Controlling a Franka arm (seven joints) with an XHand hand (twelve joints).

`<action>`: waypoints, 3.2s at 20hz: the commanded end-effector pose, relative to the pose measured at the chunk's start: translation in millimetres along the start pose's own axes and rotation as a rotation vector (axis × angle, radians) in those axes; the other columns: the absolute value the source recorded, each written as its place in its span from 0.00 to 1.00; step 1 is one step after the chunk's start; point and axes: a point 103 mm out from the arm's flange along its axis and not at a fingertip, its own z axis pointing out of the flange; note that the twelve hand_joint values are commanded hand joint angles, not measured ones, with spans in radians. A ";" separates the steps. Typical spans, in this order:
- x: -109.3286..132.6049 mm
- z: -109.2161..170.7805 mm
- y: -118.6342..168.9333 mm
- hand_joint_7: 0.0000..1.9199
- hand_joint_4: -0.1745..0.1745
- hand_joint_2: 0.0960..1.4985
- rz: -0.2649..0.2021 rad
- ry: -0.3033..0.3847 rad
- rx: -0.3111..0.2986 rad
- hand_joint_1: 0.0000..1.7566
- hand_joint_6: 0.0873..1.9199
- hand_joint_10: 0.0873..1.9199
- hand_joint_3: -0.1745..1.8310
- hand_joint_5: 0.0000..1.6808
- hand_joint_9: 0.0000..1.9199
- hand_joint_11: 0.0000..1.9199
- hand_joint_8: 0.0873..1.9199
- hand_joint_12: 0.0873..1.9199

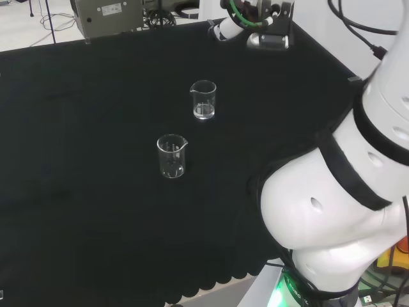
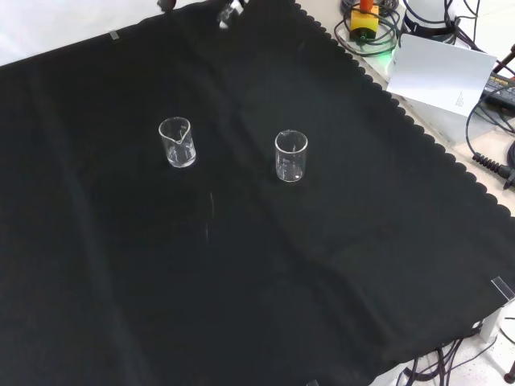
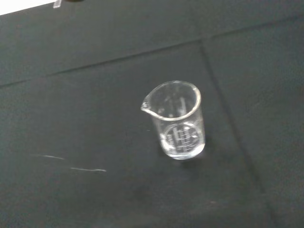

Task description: Pick up the beaker on the right.

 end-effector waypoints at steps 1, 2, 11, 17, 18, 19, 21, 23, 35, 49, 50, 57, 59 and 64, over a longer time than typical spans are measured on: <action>-22.1 36.6 58.8 0.11 0.39 0.43 -0.031 0.113 -0.017 0.43 0.00 0.33 0.36 0.23 0.17 0.00 0.34 0.73; -21.7 42.4 62.1 0.11 0.39 0.43 -0.035 0.113 -0.010 0.43 0.00 0.33 0.37 0.23 0.18 0.00 0.34 0.73; -18.5 84.2 84.4 0.10 0.39 0.39 -0.063 0.104 0.033 0.45 0.00 0.33 0.38 0.23 0.17 0.00 0.34 0.73; -21.9 100.8 91.1 0.09 0.39 0.38 -0.054 0.080 0.056 0.45 0.00 0.33 0.39 0.23 0.17 0.00 0.34 0.73; -23.2 102.5 91.9 0.09 0.39 0.38 -0.052 0.076 0.057 0.45 0.00 0.33 0.39 0.23 0.17 0.00 0.34 0.73; -24.3 103.8 92.5 0.09 0.39 0.37 -0.050 0.073 0.058 0.45 0.00 0.33 0.39 0.23 0.17 0.00 0.34 0.73; -27.2 105.9 93.8 0.09 0.39 0.37 -0.049 0.069 0.056 0.45 0.00 0.33 0.39 0.23 0.17 0.00 0.34 0.73; -27.9 108.7 93.7 0.09 0.39 0.37 -0.056 0.070 0.055 0.45 0.00 0.33 0.39 0.23 0.17 0.00 0.34 0.73; -43.0 148.8 98.7 0.08 0.39 0.35 -0.084 0.125 0.097 0.46 0.00 0.33 0.40 0.23 0.16 0.00 0.33 0.72; -54.7 174.0 120.6 0.07 0.40 0.32 -0.182 0.218 0.068 0.49 0.00 0.33 0.41 0.23 0.15 0.00 0.33 0.72; -55.2 175.3 122.5 0.07 0.40 0.32 -0.187 0.222 0.072 0.49 0.00 0.33 0.42 0.23 0.15 0.00 0.33 0.72; -58.8 186.8 134.6 0.06 0.41 0.32 -0.212 0.247 0.095 0.50 0.00 0.32 0.42 0.23 0.14 0.00 0.32 0.71; -59.2 188.9 137.8 0.06 0.41 0.31 -0.218 0.260 0.093 0.50 0.00 0.32 0.42 0.24 0.14 0.00 0.32 0.70; -56.9 194.6 143.5 0.06 0.41 0.31 -0.233 0.288 0.088 0.50 0.00 0.32 0.43 0.24 0.13 0.00 0.32 0.70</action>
